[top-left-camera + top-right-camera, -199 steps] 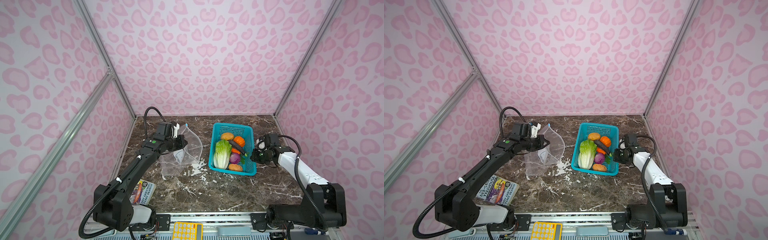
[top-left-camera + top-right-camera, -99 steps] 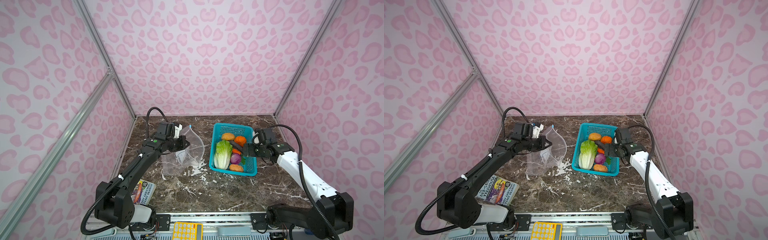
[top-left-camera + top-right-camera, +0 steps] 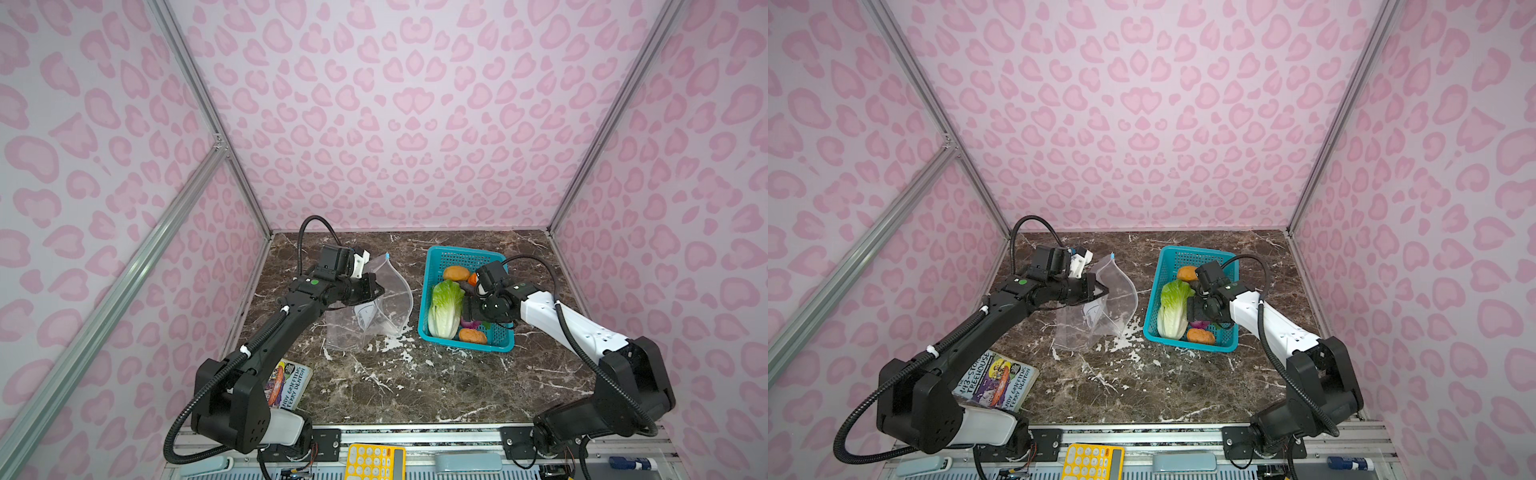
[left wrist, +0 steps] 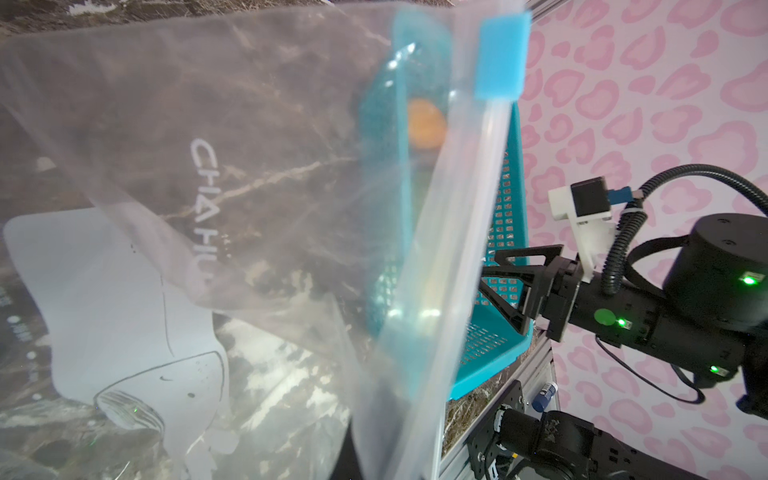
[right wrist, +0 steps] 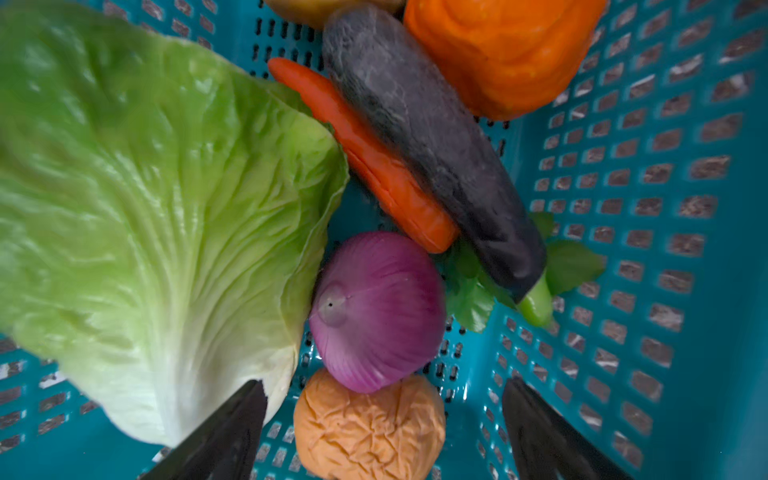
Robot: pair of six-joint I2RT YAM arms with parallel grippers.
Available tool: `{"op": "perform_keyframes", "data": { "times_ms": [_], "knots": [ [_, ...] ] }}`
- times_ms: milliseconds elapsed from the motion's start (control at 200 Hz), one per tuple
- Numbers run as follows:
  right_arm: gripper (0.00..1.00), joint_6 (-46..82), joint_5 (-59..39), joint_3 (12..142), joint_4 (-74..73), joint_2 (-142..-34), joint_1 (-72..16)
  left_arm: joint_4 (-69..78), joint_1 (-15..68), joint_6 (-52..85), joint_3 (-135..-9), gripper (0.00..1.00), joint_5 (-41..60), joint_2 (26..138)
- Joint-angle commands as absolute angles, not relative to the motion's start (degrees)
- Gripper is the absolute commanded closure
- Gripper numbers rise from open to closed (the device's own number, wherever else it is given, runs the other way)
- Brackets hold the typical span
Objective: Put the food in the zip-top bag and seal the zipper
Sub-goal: 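Drag the teal basket nearer the bag with the right gripper and reach into it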
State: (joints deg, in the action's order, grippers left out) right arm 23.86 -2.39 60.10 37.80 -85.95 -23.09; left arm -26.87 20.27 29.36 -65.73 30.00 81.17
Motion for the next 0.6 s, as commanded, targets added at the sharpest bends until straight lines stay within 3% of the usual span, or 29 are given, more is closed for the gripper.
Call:
{"op": "perform_keyframes", "data": {
  "times_ms": [0,595],
  "knots": [
    [0.11,25.41,-2.36,58.96,34.44,-87.47,-23.38,-25.51,20.41,29.36,-66.18,0.97,30.81,81.55],
    [0.14,28.78,-0.74,56.56,25.76,-95.46,-23.39,-25.66,20.61,29.31,-66.27,0.97,30.76,81.60]
  ]
}}
